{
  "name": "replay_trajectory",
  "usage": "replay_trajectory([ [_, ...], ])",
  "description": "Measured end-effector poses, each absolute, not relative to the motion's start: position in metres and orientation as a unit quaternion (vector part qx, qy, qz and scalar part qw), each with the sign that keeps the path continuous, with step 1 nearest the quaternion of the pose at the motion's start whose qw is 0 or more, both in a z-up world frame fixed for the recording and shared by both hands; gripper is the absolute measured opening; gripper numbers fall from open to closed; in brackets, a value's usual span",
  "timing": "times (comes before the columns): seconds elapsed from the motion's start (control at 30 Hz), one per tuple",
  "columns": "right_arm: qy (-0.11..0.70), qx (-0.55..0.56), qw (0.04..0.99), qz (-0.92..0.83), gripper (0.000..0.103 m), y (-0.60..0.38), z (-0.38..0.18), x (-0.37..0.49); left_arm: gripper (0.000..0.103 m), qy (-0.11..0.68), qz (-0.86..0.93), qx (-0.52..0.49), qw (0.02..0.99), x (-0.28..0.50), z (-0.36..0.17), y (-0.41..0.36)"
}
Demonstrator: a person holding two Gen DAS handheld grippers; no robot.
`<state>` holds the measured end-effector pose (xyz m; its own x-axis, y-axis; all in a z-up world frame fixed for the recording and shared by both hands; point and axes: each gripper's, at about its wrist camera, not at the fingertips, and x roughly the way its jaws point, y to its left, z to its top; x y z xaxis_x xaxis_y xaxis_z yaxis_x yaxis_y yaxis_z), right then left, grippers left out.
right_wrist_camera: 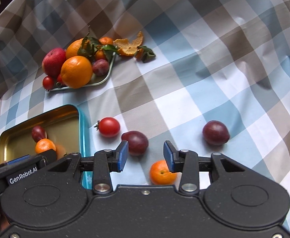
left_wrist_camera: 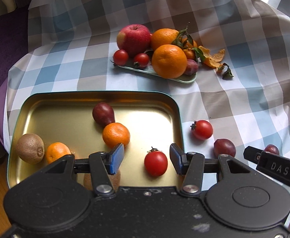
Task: Organize fruits
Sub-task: 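Move the open right gripper away from the tray toward the loose fruits, then close the left gripper on a loose mandarin while the right closes on a passion fruit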
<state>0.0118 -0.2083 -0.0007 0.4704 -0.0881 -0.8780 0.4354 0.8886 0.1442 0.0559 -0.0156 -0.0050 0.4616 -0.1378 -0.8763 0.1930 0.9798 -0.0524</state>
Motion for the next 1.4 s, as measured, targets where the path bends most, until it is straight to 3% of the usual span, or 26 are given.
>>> replay_trajectory([
  [0.67,0.481,0.236,0.804,-0.257,0.049,-0.305,-0.018,-0.033,0.052,0.553,-0.169,0.047,0.814,0.037,-0.026,-0.101],
  [1.4,0.483,0.24,0.797,-0.269,0.049,-0.314,-0.024,-0.047,0.054,0.564,-0.23,0.147,0.78,0.008,-0.072,-0.178],
])
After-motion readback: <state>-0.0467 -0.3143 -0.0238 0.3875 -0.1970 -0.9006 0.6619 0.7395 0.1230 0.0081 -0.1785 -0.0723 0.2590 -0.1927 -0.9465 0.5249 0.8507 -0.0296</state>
